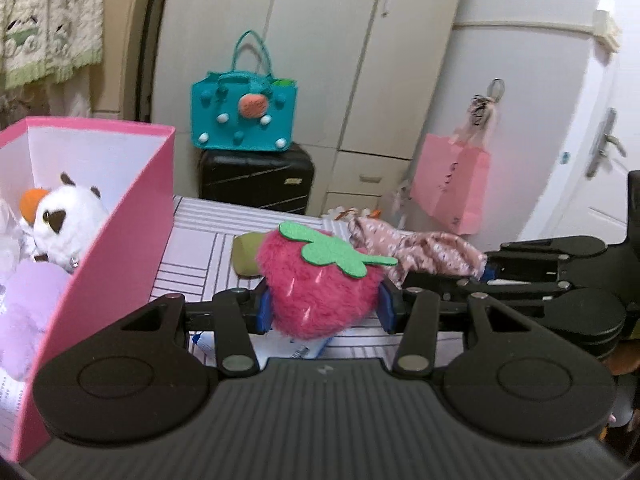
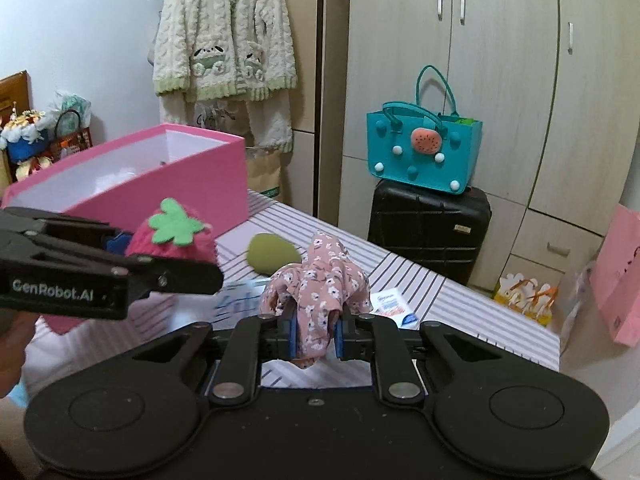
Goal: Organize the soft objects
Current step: 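Carry the strawberry plush and floral cloth over the pink box with both tools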
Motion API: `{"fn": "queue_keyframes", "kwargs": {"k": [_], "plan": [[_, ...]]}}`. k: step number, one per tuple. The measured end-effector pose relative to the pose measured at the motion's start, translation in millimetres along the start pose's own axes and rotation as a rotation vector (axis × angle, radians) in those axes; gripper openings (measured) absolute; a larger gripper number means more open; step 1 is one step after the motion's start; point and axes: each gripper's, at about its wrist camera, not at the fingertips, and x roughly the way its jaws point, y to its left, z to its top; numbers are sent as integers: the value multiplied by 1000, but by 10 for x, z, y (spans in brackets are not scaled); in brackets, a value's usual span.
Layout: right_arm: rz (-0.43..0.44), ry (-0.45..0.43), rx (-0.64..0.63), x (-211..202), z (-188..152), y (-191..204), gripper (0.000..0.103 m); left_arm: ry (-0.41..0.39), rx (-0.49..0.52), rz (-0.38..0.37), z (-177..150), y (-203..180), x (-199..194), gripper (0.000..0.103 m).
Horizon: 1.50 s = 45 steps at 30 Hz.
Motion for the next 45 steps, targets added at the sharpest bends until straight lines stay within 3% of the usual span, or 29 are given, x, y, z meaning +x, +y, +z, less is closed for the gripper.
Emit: {"fn": "queue_keyframes", "kwargs": {"k": [14, 19, 24, 32, 39, 45], "plan": [[67, 5, 21, -740, -9, 477, 18, -37, 84, -103, 48, -6, -755, 47], [132, 27, 39, -854, 81, 600, 19, -97, 102, -114, 125, 123, -1140, 47], [214, 11, 18, -916, 242, 774, 19, -141, 138, -78, 223, 287, -1465, 47], [271, -30, -68, -836, 623, 1155, 19, -113, 107, -10, 419, 775, -1695, 47], [298, -68, -104, -452, 943, 1452, 19, -59, 119, 121, 475, 1247, -1570, 47], [325, -44, -104, 0, 1217, 1629, 19, 21, 88, 172, 504, 1671, -1252, 47]]}}
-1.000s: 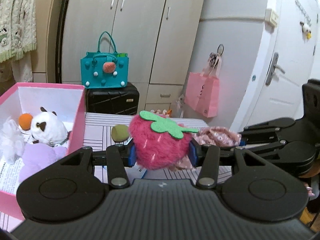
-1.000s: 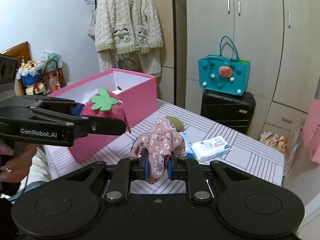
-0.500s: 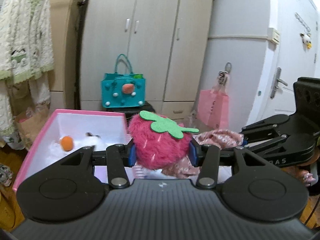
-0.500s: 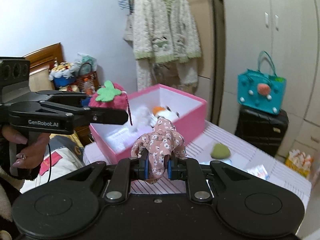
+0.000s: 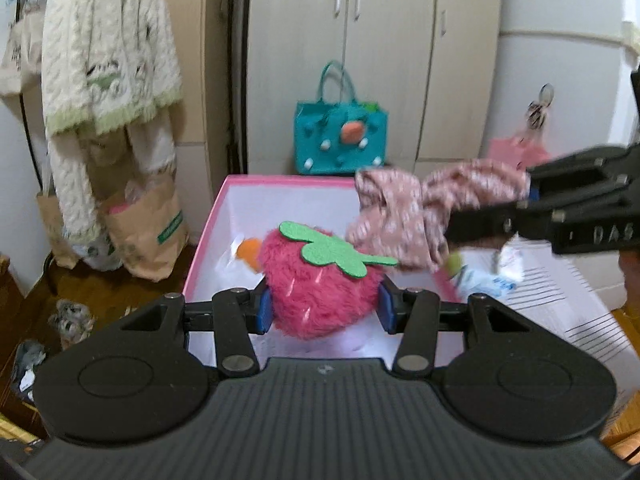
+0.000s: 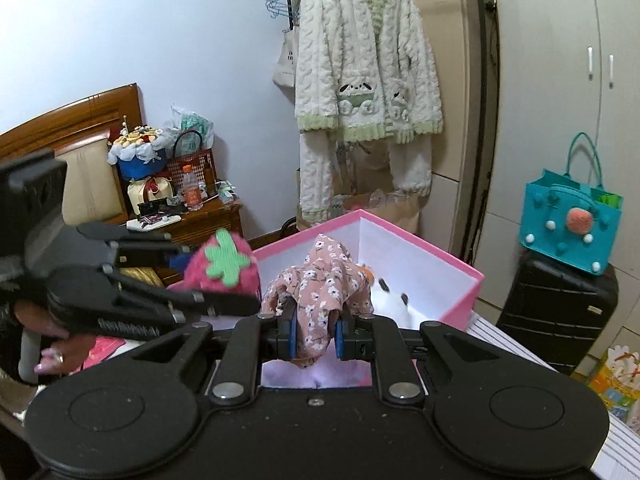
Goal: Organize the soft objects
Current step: 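Carry the strawberry plush and floral cloth over the pink box with both tools, then open both tools to drop the strawberry and cloth into the box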
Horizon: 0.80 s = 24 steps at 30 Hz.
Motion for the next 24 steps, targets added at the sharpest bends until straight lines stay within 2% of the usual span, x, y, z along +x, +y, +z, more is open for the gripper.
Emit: {"fn": "queue_keyframes", "kwargs": {"k": [3, 6, 9, 16, 21, 23, 24], "plan": [[4, 19, 14, 269, 102, -31, 19, 72, -11, 7, 10, 153, 260, 47], [-37, 22, 2, 558, 203, -51, 19, 129, -27, -2, 32, 247, 474, 47], [-21, 57, 22, 815, 292, -103, 19, 187, -39, 3, 77, 298, 647, 47], [-20, 130, 52, 1356, 413, -196, 21, 239, 30, 41, 182, 279, 812, 48], [-8, 221, 118, 1669, 428, -271, 28, 257, 43, 58, 186, 258, 876, 52], [5, 240, 139, 1761, 418, -280, 35, 244, 46, 60, 177, 252, 831, 59], [9, 246, 146, 1794, 417, -287, 42, 232, 52, 73, 174, 250, 801, 62]]}}
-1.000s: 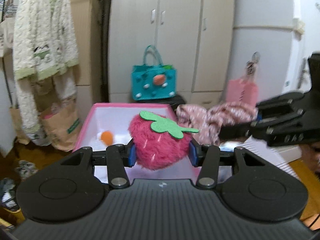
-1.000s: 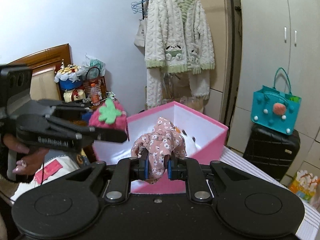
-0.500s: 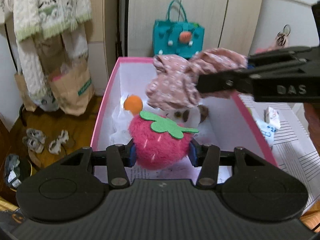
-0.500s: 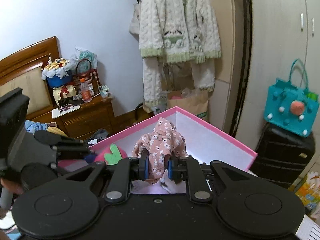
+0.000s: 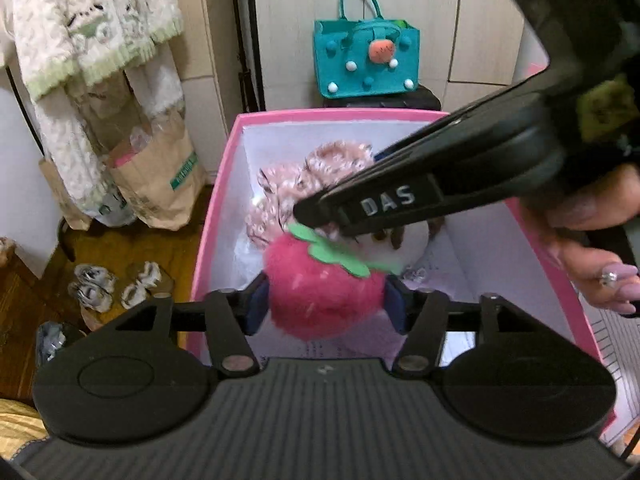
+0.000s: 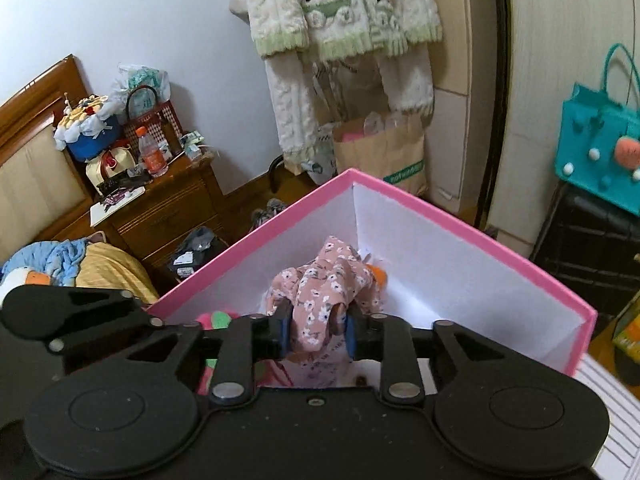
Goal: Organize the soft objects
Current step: 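Open both tools to drop the strawberry and cloth into the box, then move both tools from the box to the blue-and-white wet-wipes pack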
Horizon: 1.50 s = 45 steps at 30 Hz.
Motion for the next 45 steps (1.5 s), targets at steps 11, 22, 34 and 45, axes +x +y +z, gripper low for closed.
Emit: {"fn": "queue_keyframes", "kwargs": {"k": [11, 22, 34, 45], "plan": [[29, -21, 13, -228, 6, 67, 71, -76, -39, 0, -96, 97, -369, 64], [-2, -100, -33, -1040, -231, 148, 71, -110, 5, -31, -108, -111, -723, 77], [-8, -96, 30, -1979, -673, 17, 72, -104, 63, -187, -19, -461, -1171, 82], [-93, -121, 65, -2557, -1192, -243, 73, -70, 167, -273, -20, -1091, -1323, 86]]}}
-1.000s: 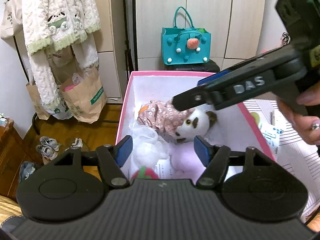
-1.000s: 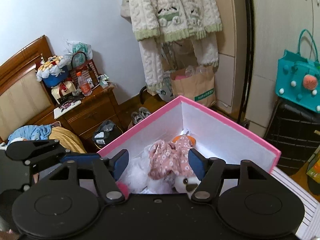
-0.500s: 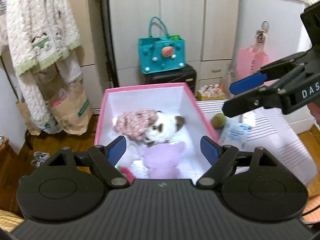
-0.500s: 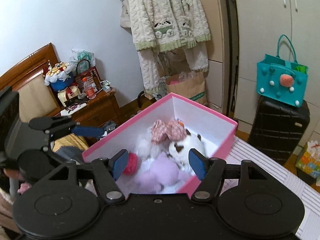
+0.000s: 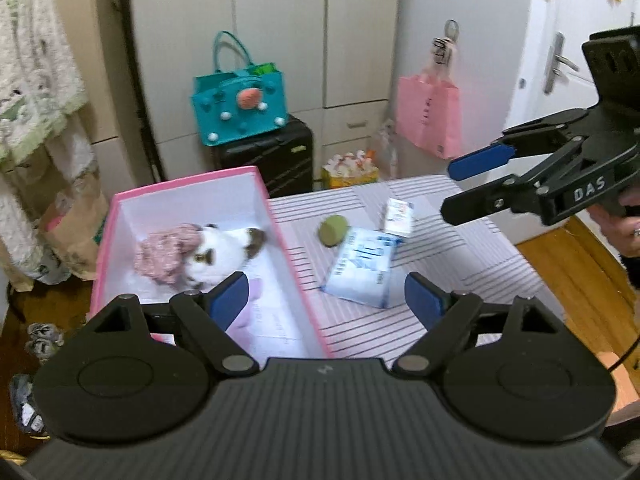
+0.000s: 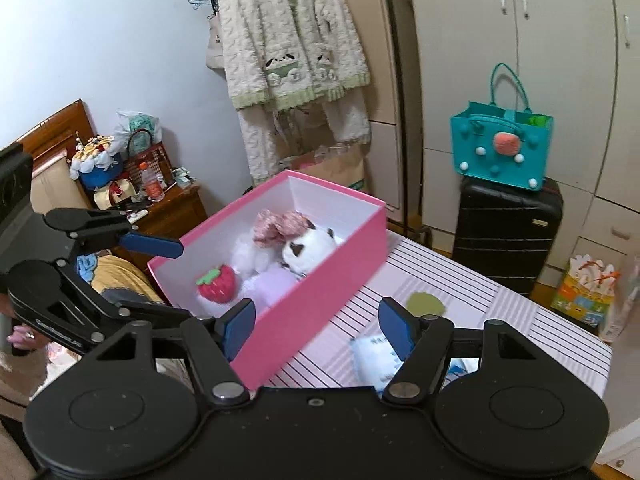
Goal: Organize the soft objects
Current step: 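Move both tools from the box to the blue-and-white wet-wipes pack, then close both tools on the wet-wipes pack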
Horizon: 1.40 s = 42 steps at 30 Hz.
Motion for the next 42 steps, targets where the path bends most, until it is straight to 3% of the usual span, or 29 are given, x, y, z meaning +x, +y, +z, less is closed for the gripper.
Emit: {"fn": "queue_keyframes", "kwargs": {"k": [5, 10, 14, 16, 18, 21, 26, 33, 36, 42], "plan": [[-12, -23, -6, -37, -200, -202, 73, -4, -7, -35, 35, -197, 217, 87], [-53, -39, -25, 71, -380, -405, 73, 11, -26, 9, 72, -246, 480, 87], [-63, -81, -68, 182, -501, -554, 73, -26, 24, 59, 57, -394, 617, 85], [-76, -111, -102, 255, -547, -637, 73, -25, 1, 53, 56, -450, 701, 85], [-96, -122, -112, 333, -567, -724, 73, -45, 8, 105, 49, -538, 774, 86], [-119, -108, -119, 480, -575, -872, 73, -62, 83, 183, 41, -682, 905, 86], [-143, -63, -112, 727, -618, -1125, 71, -31, 67, 168, 47, -737, 1135, 85], [-40, -48, -12, 981, -663, -1392, 65, 9, -102, 70, -93, -739, 1506, 78], [26, -46, 4, 1079, -674, -1420, 60, 17, -230, 18, -214, -668, 1665, 73], [86, -5, 14, 1315, -702, -1433, 46, -47, -400, 86, -422, -598, 1852, 64]]}}
